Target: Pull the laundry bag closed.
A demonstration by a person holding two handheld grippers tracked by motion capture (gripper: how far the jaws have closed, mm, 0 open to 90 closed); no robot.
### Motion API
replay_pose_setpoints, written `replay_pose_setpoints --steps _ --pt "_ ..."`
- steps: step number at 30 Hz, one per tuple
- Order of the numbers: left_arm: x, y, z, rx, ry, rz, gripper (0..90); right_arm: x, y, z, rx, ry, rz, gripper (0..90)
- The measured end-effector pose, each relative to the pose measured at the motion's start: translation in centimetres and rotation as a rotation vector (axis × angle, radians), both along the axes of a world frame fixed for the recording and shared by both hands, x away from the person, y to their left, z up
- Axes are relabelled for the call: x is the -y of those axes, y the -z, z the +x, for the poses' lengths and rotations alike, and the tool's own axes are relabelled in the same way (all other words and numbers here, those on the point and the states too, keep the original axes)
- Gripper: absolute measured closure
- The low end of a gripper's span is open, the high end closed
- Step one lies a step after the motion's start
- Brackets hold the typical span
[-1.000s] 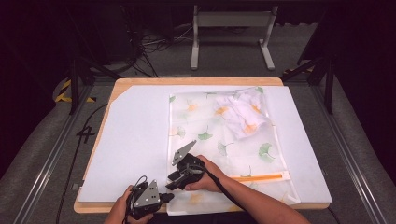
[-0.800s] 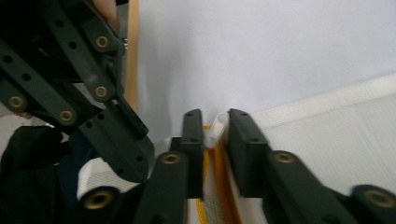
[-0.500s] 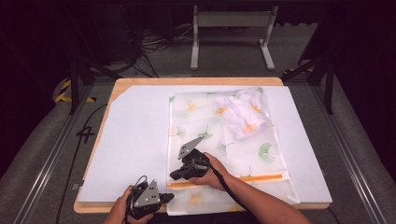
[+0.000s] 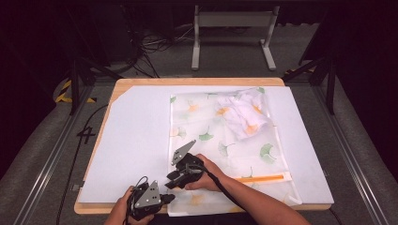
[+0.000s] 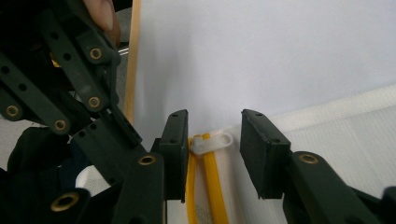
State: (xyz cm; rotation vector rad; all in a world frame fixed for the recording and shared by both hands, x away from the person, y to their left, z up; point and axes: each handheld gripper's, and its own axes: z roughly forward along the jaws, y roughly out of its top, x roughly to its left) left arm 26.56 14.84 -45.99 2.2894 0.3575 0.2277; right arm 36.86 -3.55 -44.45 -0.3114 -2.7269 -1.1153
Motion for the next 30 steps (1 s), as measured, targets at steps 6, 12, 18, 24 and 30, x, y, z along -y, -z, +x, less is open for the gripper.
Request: replay_pose_setpoints --steps 6,12,18,24,30 --pt "0.0 0.0 0.0 0.000 0.001 0.000 90.0 -0.4 -0.1 0.4 0.005 -0.034 -0.028 64.1" --pt "0.0 0.0 0.1 0.000 0.006 0.005 90.0 -0.5 -0.2 0.2 0.005 -0.069 -0.051 73.4" --pt "0.0 0.0 0.0 -0.001 0.005 0.004 90.0 -0.3 -0.5 -0.2 0.030 -0.068 -0.042 73.8" --pt "0.0 0.0 0.0 -0.005 0.001 0.000 90.0 0.4 -0.5 -0.3 0.026 -0.058 -0.020 71.4" --pt "0.0 0.0 0.0 -0.007 0.001 -0.001 90.0 0.9 -0.6 -0.2 0.008 -0.056 0.002 67.5"
